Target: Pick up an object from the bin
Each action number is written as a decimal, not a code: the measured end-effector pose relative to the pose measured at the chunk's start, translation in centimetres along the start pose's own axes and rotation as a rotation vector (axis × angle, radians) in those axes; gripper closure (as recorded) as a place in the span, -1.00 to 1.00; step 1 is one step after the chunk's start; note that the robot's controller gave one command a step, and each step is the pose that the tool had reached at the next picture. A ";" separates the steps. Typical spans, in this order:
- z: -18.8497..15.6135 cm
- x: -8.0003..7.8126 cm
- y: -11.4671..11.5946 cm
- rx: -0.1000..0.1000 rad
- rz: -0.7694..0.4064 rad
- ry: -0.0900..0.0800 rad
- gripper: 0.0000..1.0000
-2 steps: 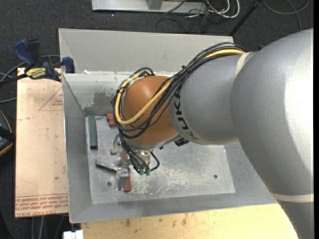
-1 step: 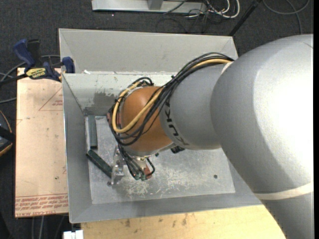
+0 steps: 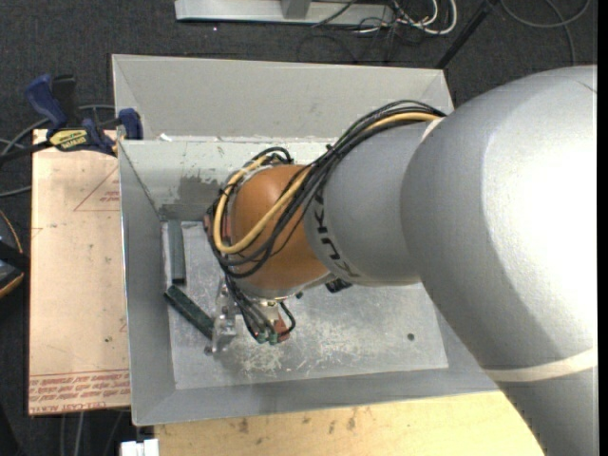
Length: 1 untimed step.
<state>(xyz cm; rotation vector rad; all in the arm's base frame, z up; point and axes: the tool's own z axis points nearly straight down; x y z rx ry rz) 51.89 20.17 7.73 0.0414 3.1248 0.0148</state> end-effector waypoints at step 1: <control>-14.1 -0.5 -0.7 0.007 -0.052 0.013 1.00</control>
Offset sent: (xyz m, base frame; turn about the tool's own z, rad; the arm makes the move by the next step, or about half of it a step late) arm 0.0000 0.0000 0.0000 0.0000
